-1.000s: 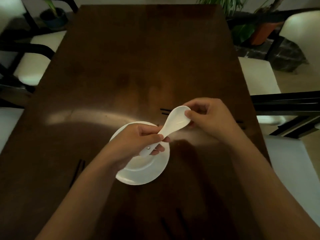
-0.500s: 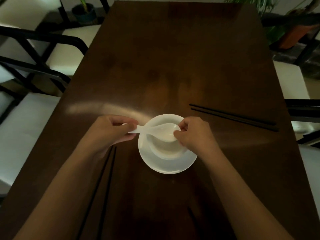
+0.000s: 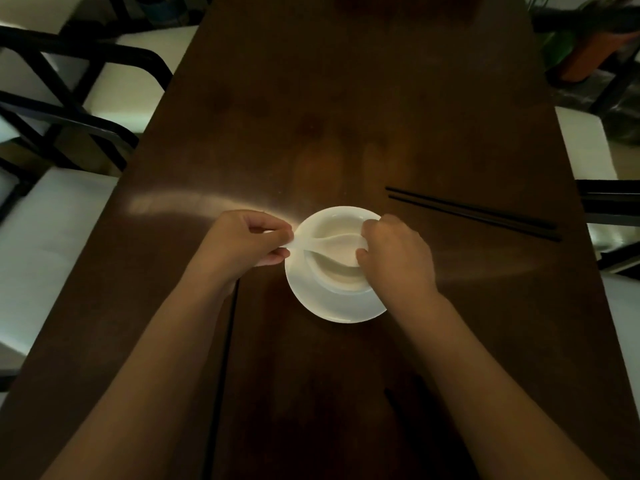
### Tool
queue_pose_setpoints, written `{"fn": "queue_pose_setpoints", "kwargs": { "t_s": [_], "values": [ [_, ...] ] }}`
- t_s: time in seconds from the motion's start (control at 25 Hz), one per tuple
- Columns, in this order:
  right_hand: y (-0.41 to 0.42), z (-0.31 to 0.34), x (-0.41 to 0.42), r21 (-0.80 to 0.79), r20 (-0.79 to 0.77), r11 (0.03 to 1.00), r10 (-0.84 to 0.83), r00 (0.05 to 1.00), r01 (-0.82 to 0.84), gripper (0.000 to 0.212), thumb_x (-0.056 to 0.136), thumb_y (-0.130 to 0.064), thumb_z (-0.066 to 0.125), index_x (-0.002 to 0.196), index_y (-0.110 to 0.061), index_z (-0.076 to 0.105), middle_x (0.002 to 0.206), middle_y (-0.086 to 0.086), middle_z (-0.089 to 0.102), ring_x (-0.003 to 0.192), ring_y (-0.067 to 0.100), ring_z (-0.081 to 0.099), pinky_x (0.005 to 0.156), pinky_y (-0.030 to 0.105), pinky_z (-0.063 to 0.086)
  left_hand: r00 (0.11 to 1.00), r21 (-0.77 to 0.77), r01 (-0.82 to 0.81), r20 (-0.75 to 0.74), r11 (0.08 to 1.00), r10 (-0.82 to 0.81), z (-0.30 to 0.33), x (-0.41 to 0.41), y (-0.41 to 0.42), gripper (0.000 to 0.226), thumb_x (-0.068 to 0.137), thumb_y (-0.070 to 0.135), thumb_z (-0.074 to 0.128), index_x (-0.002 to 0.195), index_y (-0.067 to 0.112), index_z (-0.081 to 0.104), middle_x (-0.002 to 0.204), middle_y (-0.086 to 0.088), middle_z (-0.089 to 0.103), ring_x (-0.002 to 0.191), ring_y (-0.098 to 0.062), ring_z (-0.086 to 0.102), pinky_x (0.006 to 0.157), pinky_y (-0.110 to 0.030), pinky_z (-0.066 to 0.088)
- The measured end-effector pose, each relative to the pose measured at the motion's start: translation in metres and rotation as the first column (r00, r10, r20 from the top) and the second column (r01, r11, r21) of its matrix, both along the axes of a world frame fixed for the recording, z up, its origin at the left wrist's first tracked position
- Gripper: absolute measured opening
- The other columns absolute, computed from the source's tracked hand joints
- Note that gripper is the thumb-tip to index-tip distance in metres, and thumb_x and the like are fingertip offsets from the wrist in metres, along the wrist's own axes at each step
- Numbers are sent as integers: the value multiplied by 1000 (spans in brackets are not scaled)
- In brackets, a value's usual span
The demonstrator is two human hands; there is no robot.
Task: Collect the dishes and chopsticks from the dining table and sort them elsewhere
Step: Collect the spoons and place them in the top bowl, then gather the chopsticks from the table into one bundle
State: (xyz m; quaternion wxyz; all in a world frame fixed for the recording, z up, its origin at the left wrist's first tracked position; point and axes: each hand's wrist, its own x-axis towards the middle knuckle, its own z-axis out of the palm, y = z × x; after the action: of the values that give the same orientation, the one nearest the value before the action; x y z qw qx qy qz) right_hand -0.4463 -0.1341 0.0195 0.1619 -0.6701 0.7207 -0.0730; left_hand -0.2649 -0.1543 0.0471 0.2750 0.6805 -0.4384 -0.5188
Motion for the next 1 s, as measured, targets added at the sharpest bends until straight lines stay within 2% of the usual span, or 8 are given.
{"fn": "queue_pose_setpoints", "kwargs": {
  "t_s": [0.24, 0.4, 0.48, 0.52, 0.6, 0.72, 0.84, 1.0],
  "values": [
    [38, 2, -27, -148, 277, 967, -162, 947, 208, 32, 85, -26, 60, 117, -21, 57, 112, 2, 57, 86, 10, 52, 71, 23, 38, 987, -47, 89, 141, 995, -82, -8, 3, 10, 15, 88, 32, 56, 101, 25, 60, 91, 6, 68, 72, -13, 70, 64, -25, 55],
    [101, -2, -52, -30, 231, 945, -310, 922, 325, 34, 84, -28, 62, 117, -21, 57, 110, 2, 59, 82, 8, 53, 71, 25, 43, 989, -112, -51, 132, 992, 66, -13, 13, 45, 20, 91, 37, 46, 104, 29, 58, 98, 2, 67, 77, -12, 67, 74, -33, 54],
    [138, -5, -60, 81, 166, 943, -333, 928, 323, 39, 83, -33, 62, 120, -23, 54, 114, 3, 57, 84, 9, 54, 68, 24, 43, 963, -150, -55, 253, 987, 92, -24, 26, 77, 28, 89, 38, 49, 109, 21, 61, 99, -1, 67, 82, -13, 65, 78, -34, 51],
    [156, -8, -63, 143, 115, 940, -327, 938, 310, 43, 83, -37, 62, 123, -23, 53, 117, 2, 55, 87, 11, 54, 67, 23, 42, 925, -158, -14, 374, 987, 73, -31, 33, 93, 35, 87, 40, 50, 111, 16, 60, 102, -5, 66, 87, -16, 64, 78, -34, 49],
    [198, -12, -65, 276, -23, 918, -291, 956, 286, 56, 80, -47, 62, 128, -23, 48, 124, 2, 52, 104, 16, 54, 68, 25, 46, 761, -68, 103, 648, 992, -35, -45, 47, 128, 55, 84, 50, 51, 120, 8, 54, 120, -16, 57, 105, -28, 57, 82, -43, 49],
    [240, -20, -61, 359, -194, 893, -214, 958, 272, 68, 75, -53, 65, 129, -18, 44, 123, 5, 51, 109, 21, 52, 71, 30, 49, 588, 195, 89, 782, 977, -209, -58, 57, 154, 86, 80, 57, 55, 142, 5, 26, 146, -19, 30, 132, -36, 31, 99, -56, 37],
    [250, -27, -54, 322, -171, 912, -208, 963, 255, 47, 79, -40, 65, 117, -15, 50, 109, 5, 55, 93, 18, 56, 60, 25, 45, 557, 229, 88, 796, 969, -239, -63, 59, 156, 84, 80, 49, 61, 140, 2, 26, 144, -19, 29, 130, -37, 28, 97, -54, 37],
    [243, -31, -41, 288, -137, 944, -126, 983, 161, 8, 86, -22, 55, 91, -17, 53, 91, 1, 58, 67, 11, 48, 44, 18, 26, 607, 103, 189, 769, 977, -199, -66, 62, 152, 47, 86, 21, 60, 126, 2, 44, 127, -19, 45, 114, -35, 46, 83, -43, 47]
  ]
}}
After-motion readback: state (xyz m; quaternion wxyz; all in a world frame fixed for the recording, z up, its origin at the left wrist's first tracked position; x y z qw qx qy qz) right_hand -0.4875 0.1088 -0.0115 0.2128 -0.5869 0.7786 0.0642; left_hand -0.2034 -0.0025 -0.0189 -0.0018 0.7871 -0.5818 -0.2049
